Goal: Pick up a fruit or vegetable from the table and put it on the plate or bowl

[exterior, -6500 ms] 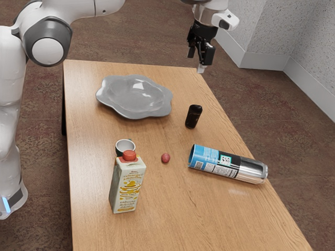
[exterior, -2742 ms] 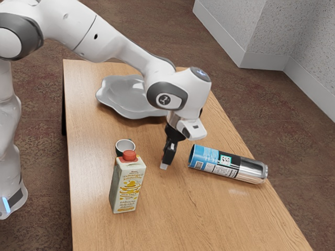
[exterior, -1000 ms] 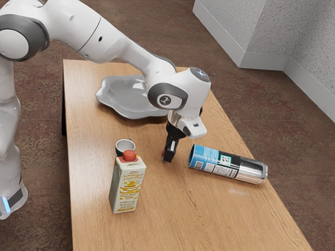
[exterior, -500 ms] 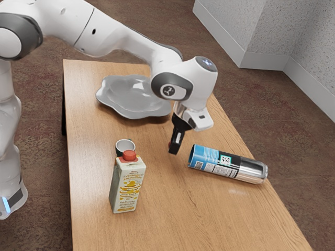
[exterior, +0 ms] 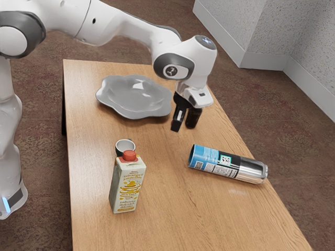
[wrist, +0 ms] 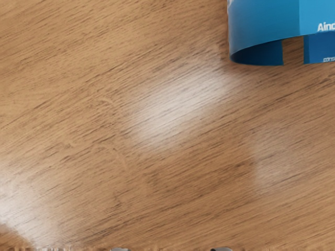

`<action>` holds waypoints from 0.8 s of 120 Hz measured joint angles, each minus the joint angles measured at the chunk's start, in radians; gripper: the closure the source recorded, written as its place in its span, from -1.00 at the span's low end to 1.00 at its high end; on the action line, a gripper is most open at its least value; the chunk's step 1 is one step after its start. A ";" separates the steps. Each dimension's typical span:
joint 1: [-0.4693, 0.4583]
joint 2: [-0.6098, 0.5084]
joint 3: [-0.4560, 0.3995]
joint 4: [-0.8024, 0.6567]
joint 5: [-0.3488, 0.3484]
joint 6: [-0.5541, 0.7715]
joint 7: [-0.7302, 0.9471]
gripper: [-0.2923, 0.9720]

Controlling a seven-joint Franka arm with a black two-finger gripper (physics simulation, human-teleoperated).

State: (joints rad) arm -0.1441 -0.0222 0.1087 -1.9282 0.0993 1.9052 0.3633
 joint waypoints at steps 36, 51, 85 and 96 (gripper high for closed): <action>0.052 0.013 0.124 0.064 0.002 -0.041 0.118 0.29; 0.084 -0.016 0.157 0.042 0.002 -0.055 0.161 0.29; 0.025 -0.082 0.262 -0.039 0.012 -0.059 0.235 0.29; 0.032 -0.085 0.282 -0.040 0.018 -0.058 0.256 0.29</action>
State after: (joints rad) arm -0.1117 -0.1074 0.3911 -1.9682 0.1171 1.8477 0.6193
